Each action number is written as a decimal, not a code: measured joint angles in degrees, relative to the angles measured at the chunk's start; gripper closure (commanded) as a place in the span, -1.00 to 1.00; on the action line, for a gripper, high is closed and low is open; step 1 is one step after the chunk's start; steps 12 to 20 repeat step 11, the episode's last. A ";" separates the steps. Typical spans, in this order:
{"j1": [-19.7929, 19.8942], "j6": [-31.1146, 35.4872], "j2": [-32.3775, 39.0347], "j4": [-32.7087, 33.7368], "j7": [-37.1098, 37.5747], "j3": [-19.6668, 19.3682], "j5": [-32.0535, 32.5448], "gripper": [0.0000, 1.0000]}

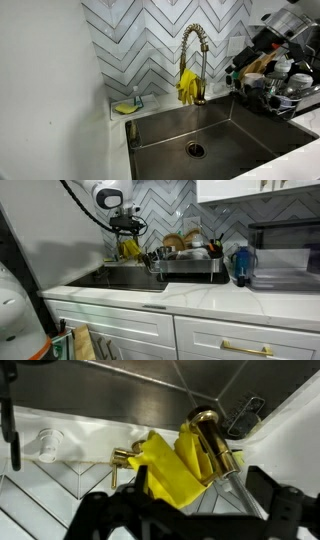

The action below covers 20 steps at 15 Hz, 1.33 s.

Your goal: Open the faucet

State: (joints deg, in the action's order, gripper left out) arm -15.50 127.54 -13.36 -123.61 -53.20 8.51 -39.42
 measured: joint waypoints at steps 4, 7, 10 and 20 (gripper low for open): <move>0.33 -8.92 -0.75 -0.30 0.00 -1.47 0.12 -1.00; 1.06 -13.74 -0.84 -0.35 0.27 -2.04 0.83 -1.00; 1.55 -14.95 -0.84 -0.46 0.37 -2.12 1.21 -1.00; 1.55 -14.98 -0.84 -0.48 0.40 -2.12 1.26 -1.00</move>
